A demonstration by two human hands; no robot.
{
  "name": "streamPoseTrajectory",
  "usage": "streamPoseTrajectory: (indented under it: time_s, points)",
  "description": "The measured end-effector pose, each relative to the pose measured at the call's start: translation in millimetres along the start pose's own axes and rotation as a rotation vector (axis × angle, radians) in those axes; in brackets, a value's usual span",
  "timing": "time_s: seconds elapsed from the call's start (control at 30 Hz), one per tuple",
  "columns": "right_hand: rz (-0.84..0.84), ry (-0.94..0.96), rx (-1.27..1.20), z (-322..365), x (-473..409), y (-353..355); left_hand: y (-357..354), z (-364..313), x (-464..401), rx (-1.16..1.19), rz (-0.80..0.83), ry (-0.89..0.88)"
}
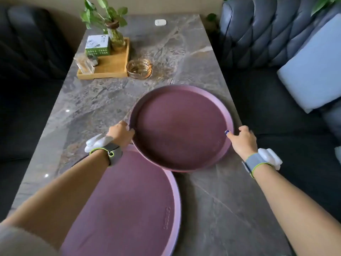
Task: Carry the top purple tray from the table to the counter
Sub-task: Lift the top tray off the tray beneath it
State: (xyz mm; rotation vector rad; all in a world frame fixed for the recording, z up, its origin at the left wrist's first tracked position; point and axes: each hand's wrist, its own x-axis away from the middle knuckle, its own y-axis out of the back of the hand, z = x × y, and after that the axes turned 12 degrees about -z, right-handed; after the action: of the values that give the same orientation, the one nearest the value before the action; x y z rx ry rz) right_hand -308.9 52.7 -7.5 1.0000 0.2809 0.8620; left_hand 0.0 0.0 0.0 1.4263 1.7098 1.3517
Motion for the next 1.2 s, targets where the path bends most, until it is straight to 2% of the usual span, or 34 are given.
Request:
streamPoseTrajectory:
  time_s: [0.23, 0.4, 0.6, 0.97, 1.2]
  points:
    - [-0.017, 0.029, 0.043, 18.2, -56.6, -19.6, -10.9, -9.0, -39.0, -0.040, -0.064, 0.126]
    - [0.033, 0.035, 0.086, 26.3, -69.4, -31.1, -17.0, -16.6, -44.9, -0.024, -0.045, 0.126]
    - [-0.005, -0.002, 0.129, 21.1, -69.8, -30.1, -16.7, -15.6, -39.6, -0.028, -0.064, 0.117]
    - [-0.033, 0.062, 0.021, 21.1, -5.4, -13.7, 26.9, 27.7, 0.9, -0.030, -0.141, 0.113]
    - [-0.035, 0.149, 0.015, 27.3, 76.7, 6.4, 72.4, 85.1, 60.7, -0.058, -0.200, 0.127]
